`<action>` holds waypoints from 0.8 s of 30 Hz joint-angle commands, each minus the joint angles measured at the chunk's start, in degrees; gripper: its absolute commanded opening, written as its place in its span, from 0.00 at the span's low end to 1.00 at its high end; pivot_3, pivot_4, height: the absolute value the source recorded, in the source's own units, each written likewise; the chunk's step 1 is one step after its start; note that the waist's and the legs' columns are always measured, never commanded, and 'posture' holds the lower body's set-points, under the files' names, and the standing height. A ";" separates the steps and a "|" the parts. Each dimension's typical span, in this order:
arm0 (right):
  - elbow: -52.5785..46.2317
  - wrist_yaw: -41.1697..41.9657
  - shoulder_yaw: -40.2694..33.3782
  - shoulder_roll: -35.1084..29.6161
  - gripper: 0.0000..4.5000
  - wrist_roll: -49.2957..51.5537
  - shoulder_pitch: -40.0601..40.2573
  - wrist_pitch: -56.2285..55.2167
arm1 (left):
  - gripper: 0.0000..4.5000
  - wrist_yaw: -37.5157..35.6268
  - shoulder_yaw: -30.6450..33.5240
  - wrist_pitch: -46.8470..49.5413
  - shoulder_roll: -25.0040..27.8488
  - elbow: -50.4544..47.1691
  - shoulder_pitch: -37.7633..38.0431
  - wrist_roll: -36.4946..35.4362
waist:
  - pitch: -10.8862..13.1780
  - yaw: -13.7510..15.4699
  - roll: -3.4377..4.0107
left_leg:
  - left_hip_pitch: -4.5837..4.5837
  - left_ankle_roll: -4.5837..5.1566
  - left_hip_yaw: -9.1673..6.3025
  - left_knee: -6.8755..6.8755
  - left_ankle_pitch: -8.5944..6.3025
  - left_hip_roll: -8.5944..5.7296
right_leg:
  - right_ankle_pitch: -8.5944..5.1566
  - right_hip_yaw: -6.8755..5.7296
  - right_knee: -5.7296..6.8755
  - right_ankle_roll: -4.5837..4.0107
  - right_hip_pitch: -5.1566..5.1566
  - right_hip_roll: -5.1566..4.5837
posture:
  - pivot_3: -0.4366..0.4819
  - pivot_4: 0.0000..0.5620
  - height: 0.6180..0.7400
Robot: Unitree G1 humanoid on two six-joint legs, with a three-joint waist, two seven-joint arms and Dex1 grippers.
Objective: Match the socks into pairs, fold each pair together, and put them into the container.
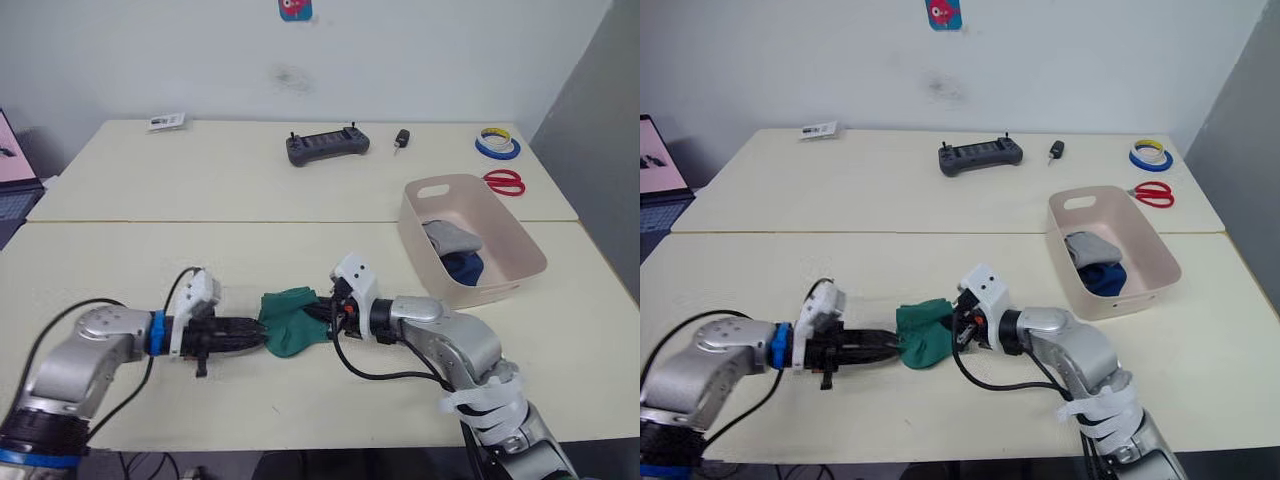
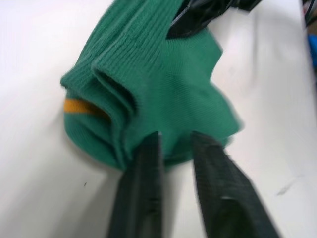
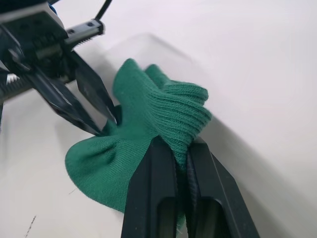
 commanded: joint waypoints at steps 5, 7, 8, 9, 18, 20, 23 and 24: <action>-14.84 -0.28 -16.23 -6.32 0.00 7.07 -3.14 2.28 | 0.83 3.24 4.73 18.07 1.23 -6.55 -12.54 -15.34 | 0.01 0.12 -0.02 | 0.02 0.00 0.07 0.00 0.00 -0.04 | 0.00 0.05 -0.06 0.01 0.05 -0.02 | 0.48 0.27 1.00; -16.64 -0.48 -21.67 -9.40 0.00 9.12 -3.65 3.55 | 0.98 4.59 4.66 20.71 0.15 -6.76 -15.43 -17.78 | 0.02 0.25 -0.03 | 0.00 0.00 0.06 0.00 0.00 -0.04 | 0.00 0.04 -0.08 0.01 0.05 -0.02 | 0.48 0.27 1.00; -17.03 -0.40 -23.46 -10.97 0.00 9.83 -3.76 3.80 | 1.00 4.83 4.46 21.28 -0.22 -6.72 -16.32 -18.25 | 0.02 0.33 -0.03 | 0.01 0.00 0.06 0.00 0.00 -0.03 | 0.00 0.03 -0.09 0.01 0.06 -0.02 | 0.48 0.27 1.00; -17.21 -0.07 -25.77 -13.37 0.00 10.14 -4.02 3.74 | 1.00 4.99 3.97 21.75 -0.61 -6.84 -17.23 -18.60 | 0.03 0.43 -0.02 | 0.01 0.00 0.06 -0.01 0.00 -0.03 | 0.00 0.03 -0.09 0.01 0.06 -0.01 | 0.48 0.27 1.00; -4.84 7.26 -26.88 -37.70 0.00 -4.46 -5.18 -20.90 | 1.00 5.29 -0.26 23.12 -4.00 -7.70 -23.75 -19.12 | 0.16 0.46 0.08 | 0.02 0.00 0.23 -0.01 0.00 -0.06 | 0.00 0.19 -0.12 0.01 0.03 0.06 | 0.48 0.27 1.00; 2.83 8.05 -23.69 -42.34 0.00 -12.19 -4.97 -33.26 | 1.00 5.62 -0.67 22.66 -4.68 -7.57 -24.98 -18.66 | 0.18 0.48 0.05 | 0.02 0.00 0.27 0.03 0.00 -0.08 | 0.00 0.21 -0.13 0.01 0.03 0.06 | 0.48 0.27 1.00; 15.79 6.85 -19.16 -45.59 0.00 -21.53 -7.55 -50.52 | 1.00 5.82 -1.05 21.96 -5.50 -7.77 -26.16 -18.13 | 0.19 0.37 0.03 | 0.05 0.00 0.36 0.06 0.00 -0.07 | 0.00 0.28 -0.13 0.01 0.07 0.03 | 0.48 0.27 1.00; 20.65 6.22 -17.28 -46.51 0.00 -24.95 -9.01 -56.65 | 1.00 6.06 -1.18 21.59 -5.85 -7.98 -26.53 -17.92 | 0.20 0.32 0.03 | 0.05 0.00 0.39 0.07 0.01 -0.06 | 0.01 0.30 -0.13 0.02 0.06 0.03 | 0.48 0.27 1.00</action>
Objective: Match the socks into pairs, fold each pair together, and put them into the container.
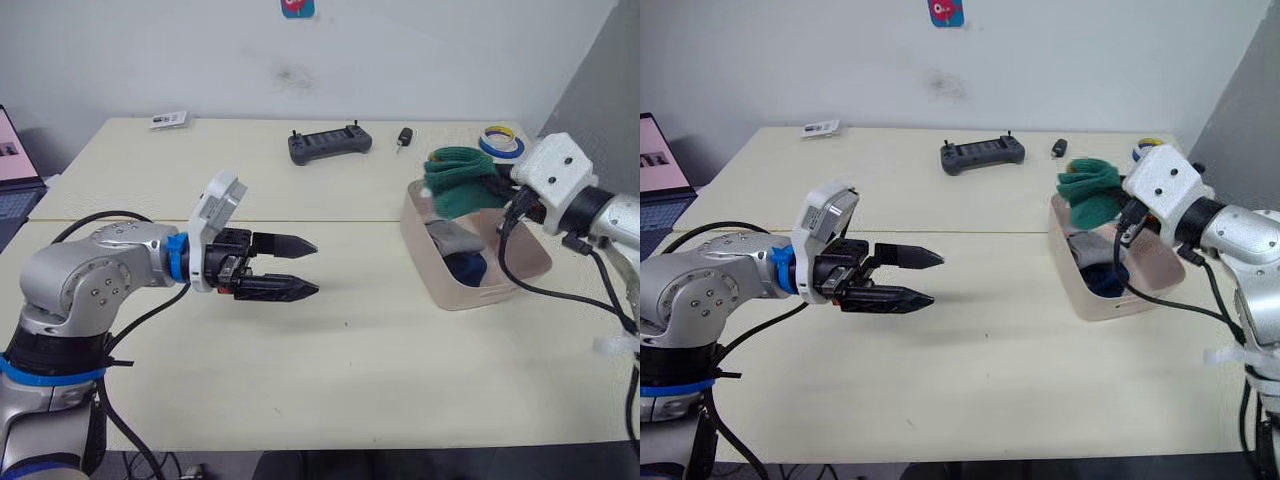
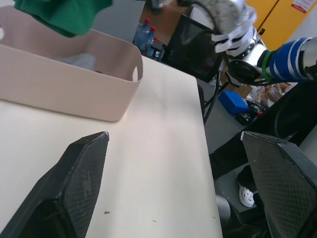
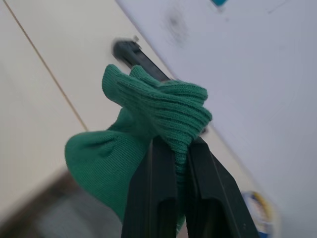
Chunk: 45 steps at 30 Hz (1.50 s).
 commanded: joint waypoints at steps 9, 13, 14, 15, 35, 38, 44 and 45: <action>35.72 0.99 14.20 -1.22 0.00 -20.03 -10.84 -47.37 | 1.00 3.78 -1.78 -6.58 -3.08 -2.16 -4.71 6.19 | 0.06 -0.33 0.00 | -0.04 -0.23 0.04 0.02 0.14 0.06 | 0.01 0.00 -0.04 -0.01 -0.01 -0.02 | 0.48 0.27 1.00; 35.19 7.40 15.09 -1.13 0.00 -16.98 -9.30 -47.83 | 1.00 3.63 -2.14 -7.36 -3.22 -2.65 -4.40 7.29 | 0.08 -0.28 0.01 | -0.05 -0.24 0.11 0.03 0.14 0.04 | 0.01 0.05 -0.04 -0.01 -0.02 -0.06 | 0.48 0.27 1.00; 34.51 9.30 15.09 -1.20 0.00 -15.86 -8.79 -47.28 | 1.00 3.58 -2.31 -7.64 -3.25 -2.72 -4.25 7.60 | 0.08 -0.27 0.01 | -0.05 -0.24 0.10 0.04 0.14 0.04 | 0.01 0.05 -0.02 -0.01 -0.01 -0.07 | 0.48 0.27 1.00; 33.80 11.13 15.07 -1.30 0.00 -14.96 -8.33 -46.74 | 1.00 3.47 -2.54 -7.95 -3.26 -2.73 -4.15 7.95 | 0.07 -0.23 0.01 | -0.04 -0.24 0.07 0.05 0.14 0.04 | 0.01 0.02 -0.02 -0.01 0.02 -0.07 | 0.48 0.27 1.00; 28.37 29.53 10.29 -3.24 0.98 -4.87 -10.76 -31.58 | 1.00 0.94 -5.37 -14.31 -3.93 0.77 -3.88 14.64 | 0.08 0.41 0.02 | 0.04 -0.24 -0.03 0.17 0.14 0.04 | 0.01 -0.07 0.04 -0.01 0.14 -0.07 | 0.48 0.27 1.00; 26.59 31.86 9.09 -4.96 0.98 -3.18 -10.12 -29.77 | 1.00 0.53 -5.36 -15.18 -3.74 1.53 -3.53 15.54 | 0.08 0.58 0.02 | 0.03 -0.24 -0.04 0.16 0.14 0.05 | 0.01 -0.08 0.04 -0.01 0.14 -0.07 | 0.48 0.27 1.00; 16.67 30.68 0.20 -8.64 0.98 3.08 -2.48 -22.23 | 1.00 1.14 -3.39 -21.68 -1.35 4.98 0.45 21.38 | 0.08 0.67 0.02 | 0.03 -0.22 -0.05 0.13 0.13 0.05 | 0.01 -0.07 0.02 -0.01 0.13 -0.08 | 0.48 0.27 1.00; 14.41 29.53 -2.55 -8.84 0.98 4.69 -0.45 -19.85 | 1.00 2.28 -2.23 -23.29 -1.16 6.26 1.53 22.55 | 0.08 0.66 0.02 | 0.02 -0.22 -0.06 0.13 0.13 0.05 | 0.01 -0.09 0.02 -0.01 0.13 -0.08 | 0.48 0.27 1.00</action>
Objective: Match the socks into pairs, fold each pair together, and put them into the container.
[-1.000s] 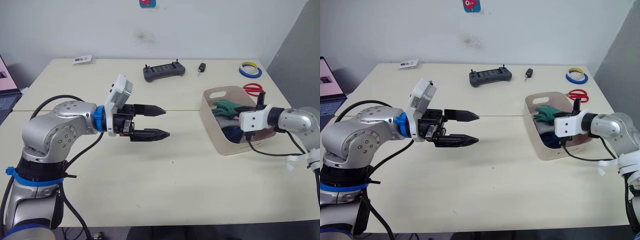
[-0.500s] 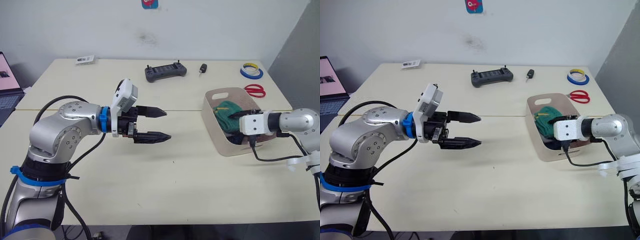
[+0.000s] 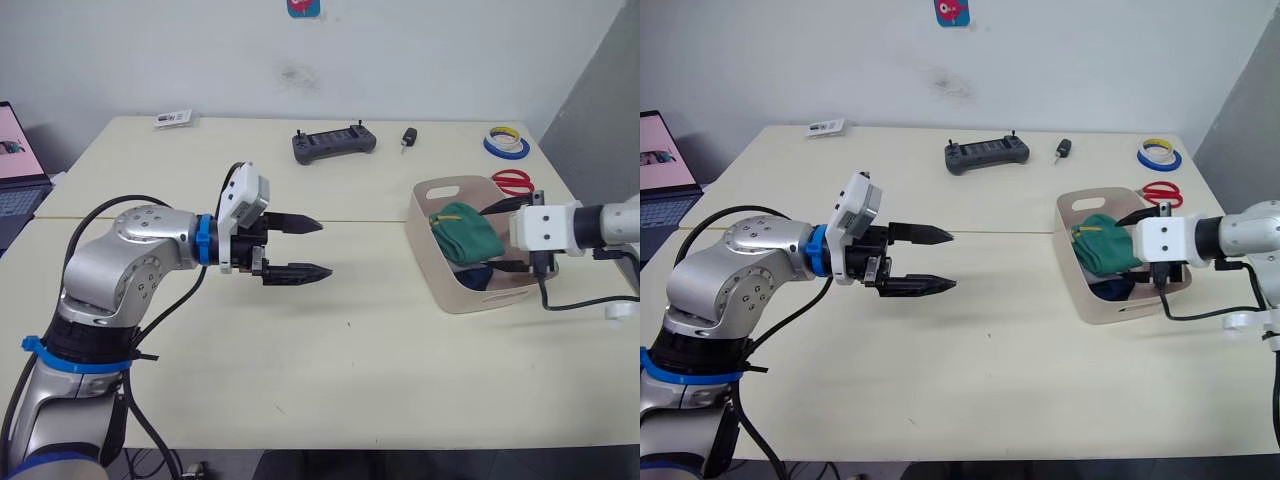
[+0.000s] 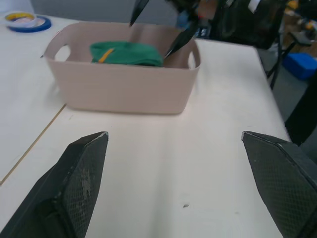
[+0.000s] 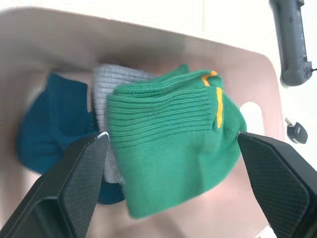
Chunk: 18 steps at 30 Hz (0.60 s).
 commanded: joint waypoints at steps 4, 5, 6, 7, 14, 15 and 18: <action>-17.52 -8.00 -25.37 0.51 0.98 11.48 15.83 15.55 | 1.00 5.35 10.28 -10.03 3.75 6.63 9.66 6.66 | 0.00 -0.02 0.01 | 0.03 0.16 -0.01 -0.04 -0.09 0.04 | 0.00 0.00 0.02 -0.01 0.01 0.00 | 0.48 0.27 1.00; -19.87 -8.83 -28.56 1.17 0.98 12.51 18.82 18.02 | 1.00 6.52 11.52 -9.98 4.18 6.71 11.36 7.04 | 0.00 -0.05 0.01 | 0.02 0.16 -0.03 -0.10 -0.09 0.04 | 0.00 -0.03 -0.01 -0.01 -0.01 0.01 | 0.48 0.27 1.00; -23.05 -9.55 -34.63 3.28 0.98 14.11 24.05 21.84 | 1.00 8.04 14.13 -10.92 5.07 7.61 15.46 8.37 | 0.00 0.08 0.01 | 0.03 0.16 -0.01 -0.08 -0.09 0.04 | 0.00 -0.01 0.01 -0.01 -0.01 0.01 | 0.48 0.27 1.00; -25.83 -10.24 -39.99 5.41 0.98 15.57 28.68 24.96 | 1.00 9.64 16.79 -12.31 5.58 8.58 19.45 9.86 | -0.01 0.16 0.00 | -0.01 0.17 -0.03 -0.09 -0.10 0.03 | 0.00 -0.03 0.00 -0.01 -0.02 -0.01 | 0.48 0.27 1.00; -34.03 -14.28 -53.76 18.81 0.98 18.66 49.75 28.95 | 1.00 13.98 26.97 -21.32 5.76 13.56 39.90 15.74 | -0.04 0.14 -0.01 | 0.13 0.21 -0.01 -0.16 -0.13 -0.03 | 0.03 -0.01 -0.02 0.05 0.10 -0.13 | 0.48 0.27 1.00; -33.52 -13.60 -53.92 20.50 0.98 17.85 52.84 26.60 | 1.00 14.38 27.98 -22.02 5.38 14.04 41.82 15.92 | -0.08 0.13 -0.06 | 0.18 0.21 -0.02 -0.18 -0.13 -0.02 | 0.03 -0.03 -0.03 0.06 0.15 -0.12 | 0.48 0.27 1.00; -32.06 -12.68 -53.32 23.99 0.98 16.16 59.41 20.00 | 1.00 15.76 29.99 -22.35 4.41 14.01 45.08 15.57 | -0.08 0.10 -0.05 | 0.29 0.21 0.03 -0.22 -0.14 -0.02 | 0.02 0.00 -0.07 0.07 0.25 -0.12 | 0.48 0.27 1.00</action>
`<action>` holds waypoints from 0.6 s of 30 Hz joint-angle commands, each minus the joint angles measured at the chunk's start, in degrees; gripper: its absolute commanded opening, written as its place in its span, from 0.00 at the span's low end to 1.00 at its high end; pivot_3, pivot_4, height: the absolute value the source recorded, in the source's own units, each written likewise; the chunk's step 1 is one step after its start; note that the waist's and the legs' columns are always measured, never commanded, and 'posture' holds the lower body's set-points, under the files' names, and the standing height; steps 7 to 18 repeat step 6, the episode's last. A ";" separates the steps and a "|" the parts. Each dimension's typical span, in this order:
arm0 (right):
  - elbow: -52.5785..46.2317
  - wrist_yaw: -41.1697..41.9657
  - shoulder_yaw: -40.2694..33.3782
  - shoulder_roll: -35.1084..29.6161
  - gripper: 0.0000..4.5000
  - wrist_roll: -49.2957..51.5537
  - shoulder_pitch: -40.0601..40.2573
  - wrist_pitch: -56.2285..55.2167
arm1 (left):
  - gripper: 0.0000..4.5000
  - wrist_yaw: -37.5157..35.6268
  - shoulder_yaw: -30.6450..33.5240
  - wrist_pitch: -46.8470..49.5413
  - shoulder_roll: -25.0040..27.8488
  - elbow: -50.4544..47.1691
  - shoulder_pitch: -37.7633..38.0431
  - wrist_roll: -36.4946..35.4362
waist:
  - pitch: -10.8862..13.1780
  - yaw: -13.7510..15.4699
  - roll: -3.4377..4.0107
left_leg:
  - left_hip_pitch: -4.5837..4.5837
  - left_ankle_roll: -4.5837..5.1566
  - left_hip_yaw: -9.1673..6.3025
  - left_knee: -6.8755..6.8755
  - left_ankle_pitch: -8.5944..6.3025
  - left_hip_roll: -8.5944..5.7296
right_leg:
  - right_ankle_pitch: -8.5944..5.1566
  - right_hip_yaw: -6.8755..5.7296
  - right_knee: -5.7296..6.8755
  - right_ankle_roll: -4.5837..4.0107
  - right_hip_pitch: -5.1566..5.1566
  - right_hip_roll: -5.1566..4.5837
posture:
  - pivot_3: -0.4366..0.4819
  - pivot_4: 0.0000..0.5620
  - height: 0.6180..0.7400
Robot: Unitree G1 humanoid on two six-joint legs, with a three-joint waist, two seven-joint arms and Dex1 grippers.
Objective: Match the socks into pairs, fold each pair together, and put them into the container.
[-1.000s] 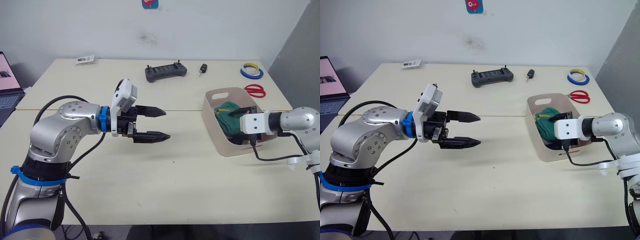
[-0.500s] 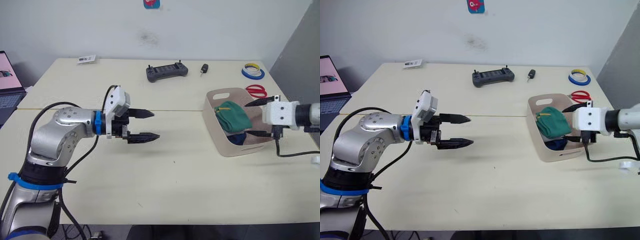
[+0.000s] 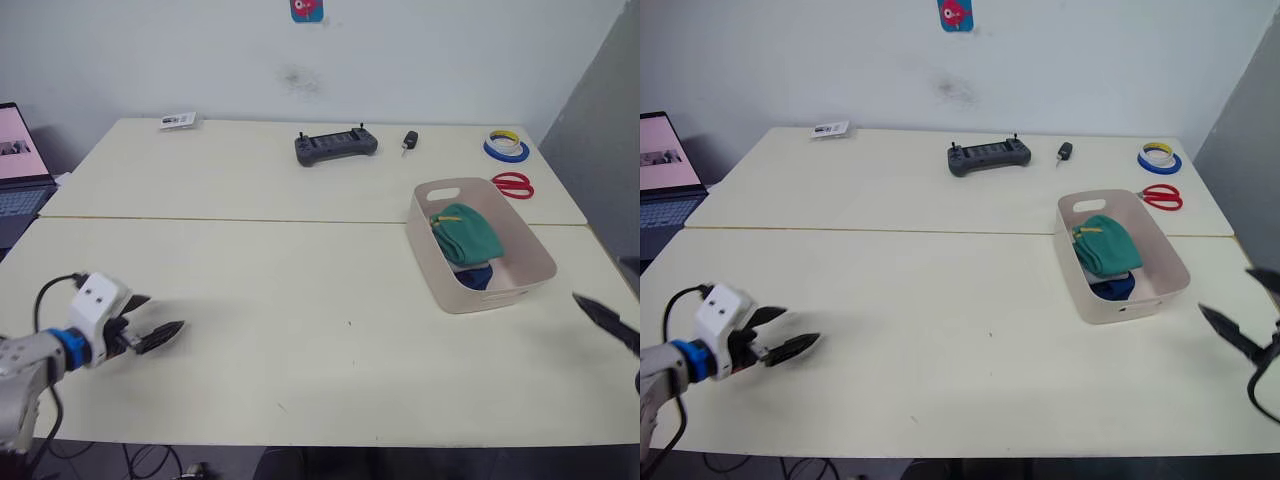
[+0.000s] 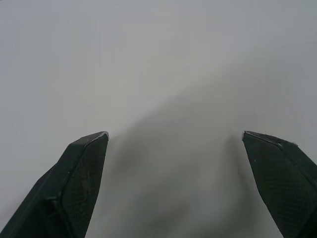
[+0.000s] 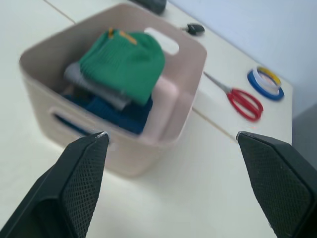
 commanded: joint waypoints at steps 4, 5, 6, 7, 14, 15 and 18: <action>1.34 -0.06 1.85 2.51 0.98 -3.54 6.99 -10.96 | 1.00 3.11 3.51 -1.36 -1.10 -0.86 2.85 0.66 | -0.03 -0.24 0.00 | 0.07 0.00 0.11 0.00 0.00 0.01 | 0.00 0.10 0.03 0.00 0.00 0.00 | 0.48 0.27 1.00; 1.58 -0.55 2.72 2.44 0.98 -3.73 7.04 -11.37 | 1.00 3.39 3.09 -1.24 -0.86 -0.62 3.34 1.37 | -0.04 -0.35 -0.02 | 0.12 0.00 0.10 -0.02 0.00 0.04 | 0.00 0.09 0.03 0.00 0.01 0.03 | 0.48 0.27 1.00; 1.73 -1.18 3.45 2.35 0.98 -3.65 6.70 -11.35 | 1.00 3.03 2.86 -1.80 -0.80 -0.35 3.69 1.55 | -0.04 -0.35 -0.02 | 0.16 0.00 0.11 -0.04 0.00 0.07 | 0.00 0.10 0.04 0.00 0.03 0.07 | 0.48 0.27 1.00; 1.73 -1.18 3.45 2.35 0.98 -3.65 6.70 -11.35 | 1.00 3.03 2.86 -1.80 -0.80 -0.35 3.69 1.55 | -0.04 -0.35 -0.02 | 0.16 0.00 0.11 -0.04 0.00 0.07 | 0.00 0.10 0.04 0.00 0.03 0.07 | 0.48 0.27 1.00; 1.73 -1.18 3.45 2.35 0.98 -3.65 6.70 -11.35 | 1.00 3.03 2.86 -1.80 -0.80 -0.35 3.69 1.55 | -0.04 -0.35 -0.02 | 0.16 0.00 0.11 -0.04 0.00 0.07 | 0.00 0.10 0.04 0.00 0.03 0.07 | 0.48 0.27 1.00; 1.73 -1.18 3.45 2.35 0.98 -3.65 6.70 -11.35 | 1.00 3.03 2.86 -1.80 -0.80 -0.35 3.69 1.55 | -0.04 -0.35 -0.02 | 0.16 0.00 0.11 -0.04 0.00 0.07 | 0.00 0.10 0.04 0.00 0.03 0.07 | 0.48 0.27 1.00; 1.73 -1.18 3.45 2.35 0.98 -3.65 6.70 -11.35 | 1.00 3.03 2.86 -1.80 -0.80 -0.35 3.69 1.55 | -0.04 -0.35 -0.02 | 0.16 0.00 0.11 -0.04 0.00 0.07 | 0.00 0.10 0.04 0.00 0.03 0.07 | 0.48 0.27 1.00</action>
